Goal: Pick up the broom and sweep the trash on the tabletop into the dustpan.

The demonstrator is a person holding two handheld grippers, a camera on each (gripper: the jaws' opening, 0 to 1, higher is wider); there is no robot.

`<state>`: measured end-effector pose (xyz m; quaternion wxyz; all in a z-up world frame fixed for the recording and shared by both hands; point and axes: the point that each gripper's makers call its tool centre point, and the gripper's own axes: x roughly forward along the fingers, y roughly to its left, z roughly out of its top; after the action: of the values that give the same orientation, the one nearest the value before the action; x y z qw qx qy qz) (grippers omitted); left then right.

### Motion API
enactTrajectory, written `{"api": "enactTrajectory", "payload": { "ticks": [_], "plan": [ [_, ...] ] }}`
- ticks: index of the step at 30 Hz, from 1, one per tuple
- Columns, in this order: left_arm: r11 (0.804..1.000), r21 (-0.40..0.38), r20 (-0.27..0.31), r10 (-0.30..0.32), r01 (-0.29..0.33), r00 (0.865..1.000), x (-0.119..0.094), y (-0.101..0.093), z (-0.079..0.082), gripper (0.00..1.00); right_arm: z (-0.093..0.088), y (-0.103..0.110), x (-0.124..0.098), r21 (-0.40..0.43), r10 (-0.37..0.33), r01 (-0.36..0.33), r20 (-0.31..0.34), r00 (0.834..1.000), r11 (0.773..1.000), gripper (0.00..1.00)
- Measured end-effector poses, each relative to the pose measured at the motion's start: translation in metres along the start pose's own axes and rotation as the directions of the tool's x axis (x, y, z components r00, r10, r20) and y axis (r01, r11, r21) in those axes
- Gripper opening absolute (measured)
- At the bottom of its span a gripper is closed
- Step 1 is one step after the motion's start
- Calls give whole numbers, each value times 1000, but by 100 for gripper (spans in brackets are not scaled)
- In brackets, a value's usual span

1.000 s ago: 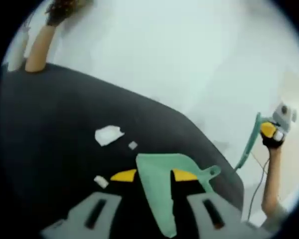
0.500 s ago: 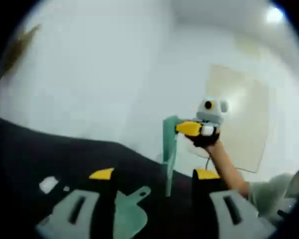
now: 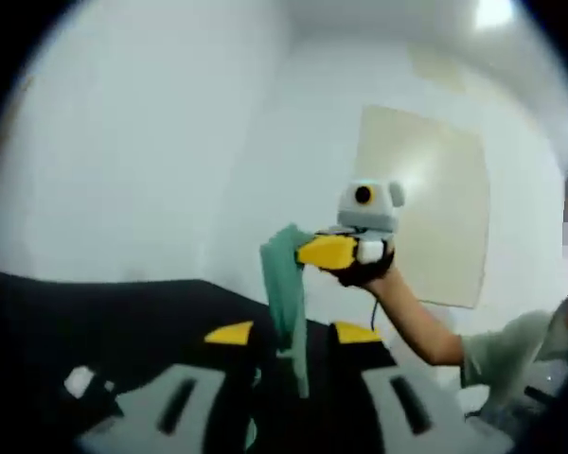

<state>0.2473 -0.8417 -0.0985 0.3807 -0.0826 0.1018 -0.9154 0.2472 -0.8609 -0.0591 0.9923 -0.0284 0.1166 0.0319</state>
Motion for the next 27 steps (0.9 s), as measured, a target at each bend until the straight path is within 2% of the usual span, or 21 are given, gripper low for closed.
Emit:
{"api": "enactTrajectory", "payload": {
  "ticks": [1,2,5,9,11,19,23,25,27],
  "plan": [
    [1000,-5,-10,-6,6,1000,1,0,0,31,-3,1,0,-25,1,-2,-24,1000,1000,1],
    [1000,-11,-51,-17,16,999,1,-1,-5,31,-6,2,1,-44,3,-5,-47,999,999,1],
    [1000,7,-97,4,-3,995,4,4,-9,31,-7,8,3,-53,21,-24,-58,998,998,1],
    [1000,-5,-93,1,-1,996,4,6,-6,29,-6,9,5,-61,50,-55,-84,995,997,1],
    [1000,-15,-73,1,-2,997,4,6,-2,24,-8,11,6,-70,52,-59,-99,994,996,1],
    [1000,13,-83,14,-13,996,9,4,-3,5,-15,10,11,-82,47,-58,-134,990,995,1],
    [999,32,-79,37,-35,996,11,6,-4,3,-17,3,11,-75,34,-44,-129,991,996,1],
    [998,25,-46,60,-59,997,10,10,0,3,-11,-2,12,-97,13,-21,-83,996,995,3],
    [996,11,-26,88,-87,996,10,16,2,3,-1,-7,11,-128,-5,3,-11,1000,992,6]
  ]
}}
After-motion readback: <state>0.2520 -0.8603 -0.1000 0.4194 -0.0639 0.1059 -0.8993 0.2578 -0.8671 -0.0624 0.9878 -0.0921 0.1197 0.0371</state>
